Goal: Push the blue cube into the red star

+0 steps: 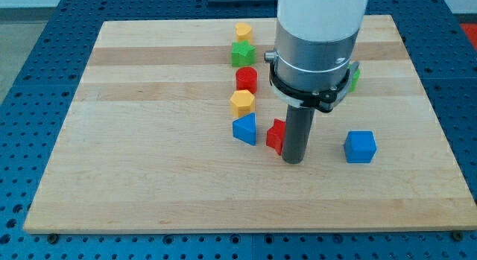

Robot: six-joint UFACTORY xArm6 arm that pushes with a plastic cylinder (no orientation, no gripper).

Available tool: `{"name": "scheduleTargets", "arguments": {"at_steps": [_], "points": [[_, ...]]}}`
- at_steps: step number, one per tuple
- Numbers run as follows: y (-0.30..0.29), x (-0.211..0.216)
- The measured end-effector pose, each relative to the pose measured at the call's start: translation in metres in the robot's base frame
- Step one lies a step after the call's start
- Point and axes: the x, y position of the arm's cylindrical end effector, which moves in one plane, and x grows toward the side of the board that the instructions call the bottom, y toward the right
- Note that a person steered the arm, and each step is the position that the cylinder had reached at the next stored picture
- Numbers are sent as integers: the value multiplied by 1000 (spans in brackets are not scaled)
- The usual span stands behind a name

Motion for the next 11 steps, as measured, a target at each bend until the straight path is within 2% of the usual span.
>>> {"name": "scheduleTargets", "arguments": {"at_steps": [3,4,7,11], "points": [[81,95],[110,45],[113,2],[146,-4]]}}
